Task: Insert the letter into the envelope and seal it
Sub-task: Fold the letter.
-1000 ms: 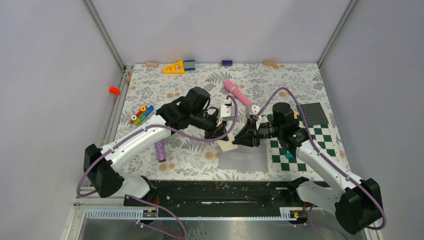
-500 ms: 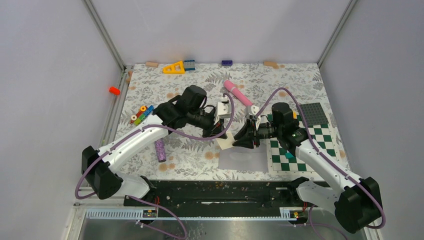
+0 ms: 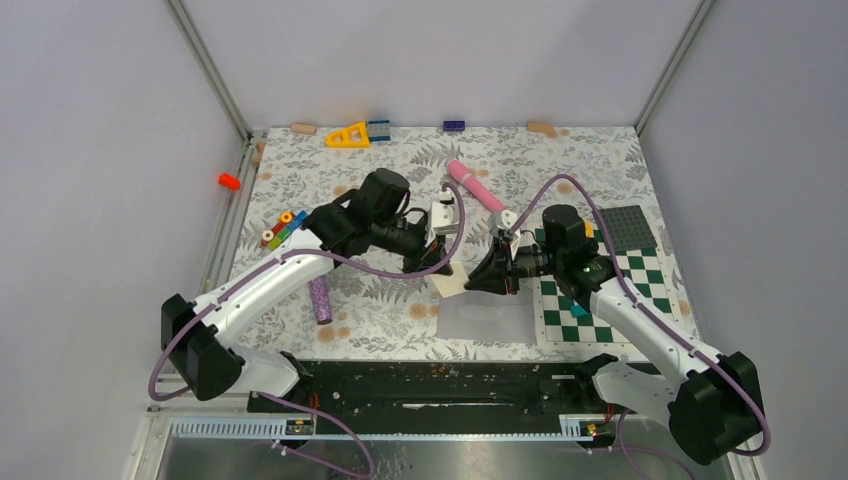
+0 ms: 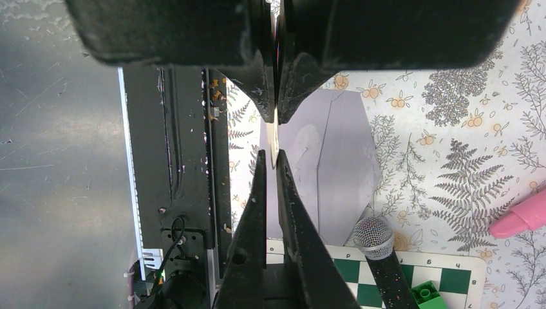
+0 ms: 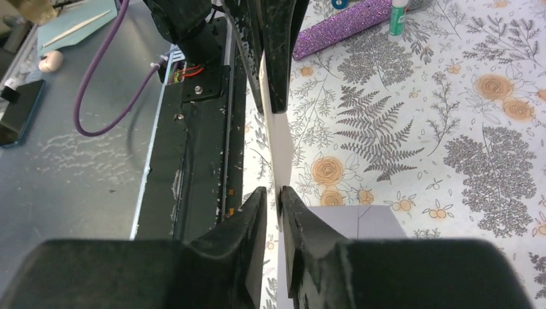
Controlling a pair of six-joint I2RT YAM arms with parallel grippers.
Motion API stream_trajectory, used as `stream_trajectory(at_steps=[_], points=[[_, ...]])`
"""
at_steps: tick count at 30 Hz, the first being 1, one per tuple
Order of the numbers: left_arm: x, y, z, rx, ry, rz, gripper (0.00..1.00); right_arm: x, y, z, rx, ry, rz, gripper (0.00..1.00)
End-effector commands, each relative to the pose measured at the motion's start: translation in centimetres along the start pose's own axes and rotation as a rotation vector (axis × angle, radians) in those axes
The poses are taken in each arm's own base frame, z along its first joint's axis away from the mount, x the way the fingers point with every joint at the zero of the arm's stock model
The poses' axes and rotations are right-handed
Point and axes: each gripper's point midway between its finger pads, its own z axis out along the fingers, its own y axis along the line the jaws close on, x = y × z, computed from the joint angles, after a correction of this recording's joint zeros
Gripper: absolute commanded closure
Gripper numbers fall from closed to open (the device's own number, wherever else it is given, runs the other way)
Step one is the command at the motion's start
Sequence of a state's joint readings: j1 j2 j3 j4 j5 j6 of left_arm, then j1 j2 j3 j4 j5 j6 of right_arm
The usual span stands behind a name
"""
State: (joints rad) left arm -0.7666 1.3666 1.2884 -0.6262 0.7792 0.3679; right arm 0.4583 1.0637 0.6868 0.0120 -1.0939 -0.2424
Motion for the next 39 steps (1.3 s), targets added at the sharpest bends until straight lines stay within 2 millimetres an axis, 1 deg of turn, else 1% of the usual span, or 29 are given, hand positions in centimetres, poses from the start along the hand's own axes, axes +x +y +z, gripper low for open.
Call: stream_trajectory(at_steps=[1,2,3,4,5,6,7,8,9,10,11,12,13,14,15,16,17,18,20,26,27,28,29,30,32,33,34,35,39], points=[[-3.8,-0.6,-1.7,-0.004,-0.107,0.090,1.00,-0.7,0.4,0.2,-0.032,-0.007,-0.027,0.84],[-3.8,-0.5,-1.7,-0.004,-0.108,0.089,1.00,-0.6,0.4,0.2,-0.034,-0.006,-0.027,0.73],[-3.9,-0.5,-1.8,-0.005,-0.110,0.090,1.00,-0.6,0.4,0.2,-0.032,-0.006,-0.027,0.59],[-3.9,-0.5,-1.9,-0.006,-0.112,0.091,1.00,-0.5,0.4,0.3,-0.031,-0.004,-0.024,0.61],[-4.0,-0.6,-2.0,-0.006,-0.113,0.092,1.00,-0.6,0.4,0.3,-0.034,-0.004,-0.027,0.73],[-4.0,-0.6,-2.0,-0.004,-0.115,0.091,1.00,-0.6,0.4,0.3,-0.035,-0.004,-0.032,0.83],[-4.0,-0.6,-2.0,-0.004,-0.116,0.089,1.00,-0.6,0.4,0.3,-0.036,-0.004,-0.033,0.86],[-4.0,-0.6,-2.1,-0.002,-0.118,0.087,1.00,-0.6,0.4,0.3,-0.036,-0.003,-0.033,0.84],[-4.0,-0.6,-2.1,-0.001,-0.119,0.087,1.00,-0.6,0.4,0.3,-0.037,-0.003,-0.033,0.86],[-4.0,-0.5,-2.1,-0.003,-0.120,0.087,1.00,-0.6,0.4,0.4,-0.037,-0.002,-0.032,0.94],[-4.0,-0.5,-2.1,-0.003,-0.120,0.086,1.00,-0.6,0.4,0.4,-0.037,-0.003,-0.032,0.98],[-4.0,-0.5,-2.1,-0.001,-0.121,0.085,1.00,-0.6,0.4,0.3,-0.035,-0.003,-0.033,0.93],[-4.0,-0.5,-2.1,-0.002,-0.121,0.085,1.00,-0.6,0.4,0.3,-0.033,-0.002,-0.026,0.77],[-4.1,-0.5,-2.2,-0.002,-0.123,0.085,1.00,-0.6,0.3,0.3,-0.030,-0.004,-0.024,0.65],[-4.1,-0.5,-2.2,-0.002,-0.124,0.085,1.00,-0.6,0.3,0.3,-0.029,-0.005,-0.023,0.64],[-4.1,-0.5,-2.2,-0.002,-0.125,0.085,1.00,-0.5,0.3,0.4,-0.031,-0.002,-0.019,0.77],[-4.2,-0.6,-2.3,0.000,-0.126,0.085,1.00,-0.5,0.3,0.4,-0.032,0.000,-0.021,0.97],[-4.2,-0.5,-2.3,-0.001,-0.128,0.084,1.00,-0.5,0.4,0.4,-0.035,-0.001,-0.027,1.00],[-4.3,-0.5,-2.5,-0.002,-0.131,0.084,1.00,0.1,0.7,0.3,-0.049,0.015,-0.005,1.00],[-4.4,-0.5,-2.7,-0.002,-0.136,0.082,1.00,0.2,0.6,0.3,-0.040,0.019,-0.004,1.00],[-4.5,-0.5,-2.7,-0.003,-0.138,0.084,1.00,0.1,0.5,0.3,-0.039,0.019,-0.005,0.93],[-4.5,-0.5,-2.8,-0.004,-0.139,0.084,1.00,0.1,0.5,0.3,-0.039,0.020,-0.002,0.83],[-4.5,-0.5,-2.9,-0.006,-0.141,0.084,1.00,0.1,0.5,0.3,-0.038,0.019,-0.003,0.75],[-4.6,-0.5,-2.9,-0.007,-0.143,0.084,1.00,0.1,0.5,0.3,-0.037,0.019,-0.003,0.72],[-4.5,-0.6,-3.0,-0.006,-0.143,0.084,1.00,0.1,0.5,0.3,-0.036,0.019,-0.006,0.74],[-4.6,-0.6,-3.0,-0.005,-0.144,0.085,1.00,0.1,0.5,0.3,-0.036,0.020,-0.005,0.82],[-4.6,-0.5,-3.0,-0.007,-0.144,0.083,1.00,0.1,0.5,0.3,-0.036,0.020,-0.004,0.96],[-4.6,-0.6,-3.1,-0.007,-0.146,0.084,1.00,0.2,0.5,0.3,-0.036,0.021,-0.001,1.00],[-4.6,-0.5,-3.0,-0.004,-0.145,0.082,1.00,0.0,0.6,0.2,-0.039,0.018,-0.006,1.00]])
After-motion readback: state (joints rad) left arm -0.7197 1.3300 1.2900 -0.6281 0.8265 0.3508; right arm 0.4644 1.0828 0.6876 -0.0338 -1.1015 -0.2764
